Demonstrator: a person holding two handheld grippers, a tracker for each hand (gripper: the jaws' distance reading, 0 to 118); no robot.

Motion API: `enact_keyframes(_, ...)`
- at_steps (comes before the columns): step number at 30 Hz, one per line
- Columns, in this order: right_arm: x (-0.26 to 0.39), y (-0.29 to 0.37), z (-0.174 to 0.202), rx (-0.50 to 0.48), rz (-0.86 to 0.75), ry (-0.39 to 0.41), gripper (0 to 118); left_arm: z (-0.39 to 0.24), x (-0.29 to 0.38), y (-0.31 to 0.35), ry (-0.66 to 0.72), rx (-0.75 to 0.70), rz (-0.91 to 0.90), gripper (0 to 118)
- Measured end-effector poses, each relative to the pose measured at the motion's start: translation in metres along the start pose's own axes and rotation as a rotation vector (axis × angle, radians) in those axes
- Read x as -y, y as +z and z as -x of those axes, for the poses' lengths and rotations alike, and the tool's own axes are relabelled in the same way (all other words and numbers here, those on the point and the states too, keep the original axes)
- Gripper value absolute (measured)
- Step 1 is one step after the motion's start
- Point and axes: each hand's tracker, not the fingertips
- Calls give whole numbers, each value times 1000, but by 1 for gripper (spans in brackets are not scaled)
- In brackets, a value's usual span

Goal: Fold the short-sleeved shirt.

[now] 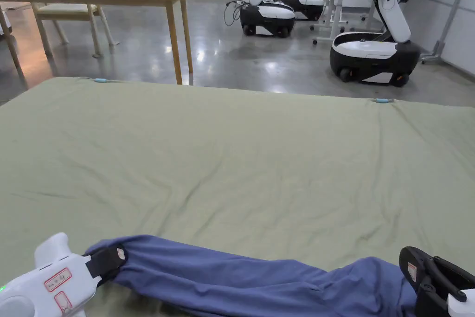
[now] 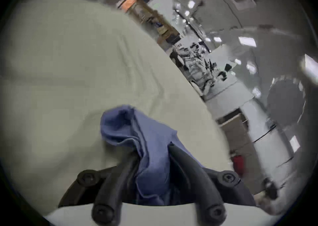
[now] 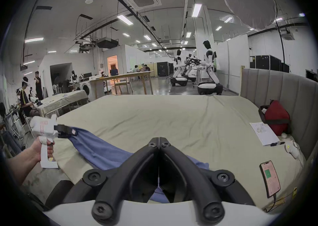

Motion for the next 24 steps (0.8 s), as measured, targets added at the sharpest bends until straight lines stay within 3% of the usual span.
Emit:
enact_keyframes(3, 2, -1, 3, -7, -1, 9, 0, -68, 1, 12, -376, -30, -55, 7)
enact_keyframes(7, 4, 2, 3, -17, 0, 4, 0, -172, 54, -3, -842, 19, -58, 7)
enact_keyframes(11, 10, 12, -3, -4, 6, 3, 0, -225, 129, -46, -1133, 47, 99, 7)
enact_keyframes(13, 13, 17, -8, 2, 11, -9, 0, -224, 150, -68, -1085, 31, 166, 9)
enact_keyframes(14, 13, 19, -10, 3, 12, -17, 0, -220, 152, -77, -1022, 33, 207, 18)
enact_keyframes(15, 14, 21, -12, 3, 13, -23, 0, -215, 150, -81, -945, 37, 229, 45)
enact_keyframes(16, 14, 23, -14, 5, 14, -28, 0, -211, 149, -81, -882, 42, 237, 100)
enact_keyframes(17, 14, 24, -16, 5, 14, -31, 0, -211, 145, -77, -864, 66, 241, 113)
enact_keyframes(21, 15, 23, -21, 0, 21, -37, 0, -206, 115, -36, -770, 259, 87, 112)
enact_keyframes(24, 16, 22, -21, -11, 18, -63, 0, -188, 84, -25, -511, 299, 59, 113)
